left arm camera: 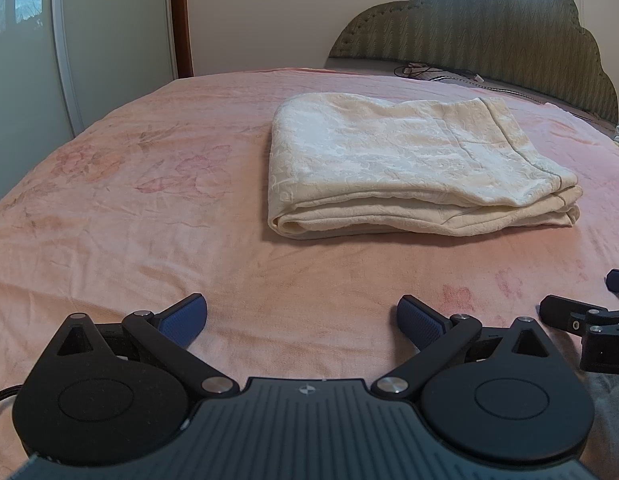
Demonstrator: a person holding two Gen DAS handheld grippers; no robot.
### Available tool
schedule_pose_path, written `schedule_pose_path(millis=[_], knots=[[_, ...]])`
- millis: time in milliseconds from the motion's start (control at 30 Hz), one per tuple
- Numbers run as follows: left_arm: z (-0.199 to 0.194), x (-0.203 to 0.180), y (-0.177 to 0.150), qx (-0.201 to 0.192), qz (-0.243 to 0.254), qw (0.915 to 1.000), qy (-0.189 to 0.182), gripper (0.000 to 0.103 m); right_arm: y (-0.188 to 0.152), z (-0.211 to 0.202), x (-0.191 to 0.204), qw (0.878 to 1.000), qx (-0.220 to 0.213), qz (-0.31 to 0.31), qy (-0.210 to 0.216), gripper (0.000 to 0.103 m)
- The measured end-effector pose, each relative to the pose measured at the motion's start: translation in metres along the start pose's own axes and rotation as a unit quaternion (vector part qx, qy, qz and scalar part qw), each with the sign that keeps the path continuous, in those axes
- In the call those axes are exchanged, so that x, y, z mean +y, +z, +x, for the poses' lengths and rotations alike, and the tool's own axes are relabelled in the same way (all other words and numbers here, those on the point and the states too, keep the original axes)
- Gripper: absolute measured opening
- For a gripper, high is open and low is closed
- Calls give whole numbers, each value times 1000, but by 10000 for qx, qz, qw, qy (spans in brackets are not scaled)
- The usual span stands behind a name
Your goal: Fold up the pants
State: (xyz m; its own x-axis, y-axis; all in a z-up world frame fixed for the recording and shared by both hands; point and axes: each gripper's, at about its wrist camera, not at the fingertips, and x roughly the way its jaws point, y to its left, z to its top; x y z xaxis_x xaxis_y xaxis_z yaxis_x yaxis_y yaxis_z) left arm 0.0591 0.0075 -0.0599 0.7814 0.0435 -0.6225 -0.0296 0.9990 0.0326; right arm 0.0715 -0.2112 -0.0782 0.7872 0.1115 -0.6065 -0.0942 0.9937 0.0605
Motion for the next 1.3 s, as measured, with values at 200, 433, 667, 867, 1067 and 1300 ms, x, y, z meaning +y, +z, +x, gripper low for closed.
schedule_pose_path(millis=[200,433,667,867,1067,1300], knots=[[0,0,0,4,-15,10000,-9,103,0,1,0,10000,-12,33,28,103],[0,0,0,4,-14,10000,-8,103,0,1,0,10000,-10,25,21,103],[0,0,0,4,-15,10000,-8,103,0,1,0,10000,-11,27,20,103],[0,0,0,4,-13,10000,-7,103,4,-1,5,9998,-74,-156,125,103],[0,0,0,3,-15,10000,-8,103,5,4,1,9998,-1,-51,199,103],[0,0,0,4,-15,10000,-8,103,5,5,4,9998,-4,-92,174,103]])
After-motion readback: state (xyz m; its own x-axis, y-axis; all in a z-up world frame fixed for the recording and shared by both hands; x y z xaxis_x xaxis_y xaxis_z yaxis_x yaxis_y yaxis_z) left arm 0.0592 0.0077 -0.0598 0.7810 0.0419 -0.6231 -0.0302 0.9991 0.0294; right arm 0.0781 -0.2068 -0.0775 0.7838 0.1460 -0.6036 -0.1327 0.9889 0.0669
